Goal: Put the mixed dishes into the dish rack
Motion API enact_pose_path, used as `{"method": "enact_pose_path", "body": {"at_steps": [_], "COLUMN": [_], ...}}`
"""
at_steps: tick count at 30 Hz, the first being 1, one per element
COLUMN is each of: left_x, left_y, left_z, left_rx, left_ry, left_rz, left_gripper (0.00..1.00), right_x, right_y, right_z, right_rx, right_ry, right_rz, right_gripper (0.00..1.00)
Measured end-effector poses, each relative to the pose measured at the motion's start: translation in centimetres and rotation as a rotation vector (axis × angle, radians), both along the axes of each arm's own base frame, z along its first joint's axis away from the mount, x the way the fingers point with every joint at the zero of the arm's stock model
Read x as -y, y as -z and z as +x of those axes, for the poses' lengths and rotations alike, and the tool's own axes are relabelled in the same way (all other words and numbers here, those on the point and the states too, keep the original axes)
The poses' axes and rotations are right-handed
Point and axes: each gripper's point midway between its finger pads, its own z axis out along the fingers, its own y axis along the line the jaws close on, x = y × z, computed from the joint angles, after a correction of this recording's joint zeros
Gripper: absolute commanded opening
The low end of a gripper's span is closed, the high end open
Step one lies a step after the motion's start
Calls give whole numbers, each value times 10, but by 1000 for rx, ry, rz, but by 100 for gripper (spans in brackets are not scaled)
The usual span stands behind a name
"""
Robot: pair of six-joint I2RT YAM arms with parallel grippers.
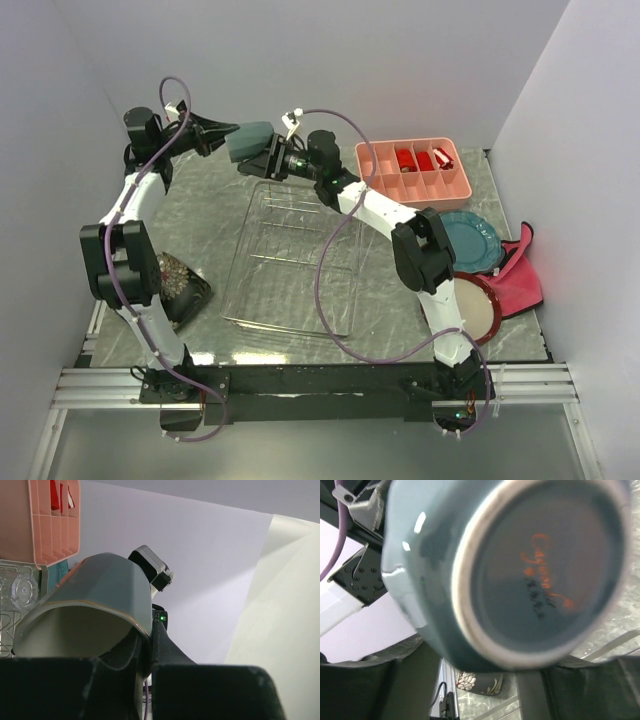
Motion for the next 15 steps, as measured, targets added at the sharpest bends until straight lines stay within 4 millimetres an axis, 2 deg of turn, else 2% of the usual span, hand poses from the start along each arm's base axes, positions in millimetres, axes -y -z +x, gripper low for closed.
{"method": "enact_pose_path", "body": {"at_steps": [4,7,8,10,11,14,15], "left_x": [-8,-12,-12,-13,-14,-16,-16], "left_y": [7,13,15,19,21,28,32], "left_z": [1,0,-1,-1,-1,-2,-2], "left_rx": [-27,-51,-59,-78,-92,-97,-96], "left_ry": [-12,-9,-8,-6,-7,-8,-12], "left_rz": [-3,-7,-8,-12,-13,4,16], "left_gripper": [1,1,1,1,1,3,11], "right_x": [1,2,2,3,3,6,7], "right_y": [2,7,9,15,18,24,29], "right_z": [3,5,5,5,5,7,8], "right_rx": [-5,-12,-16,-22,-29,-50,-59], "right_ry": [17,25,25,30,28,39,46], "right_rz": [-7,-24,-32,-51,-60,-82,-97], "right_gripper": [50,40,31,19,0,0,0]}}
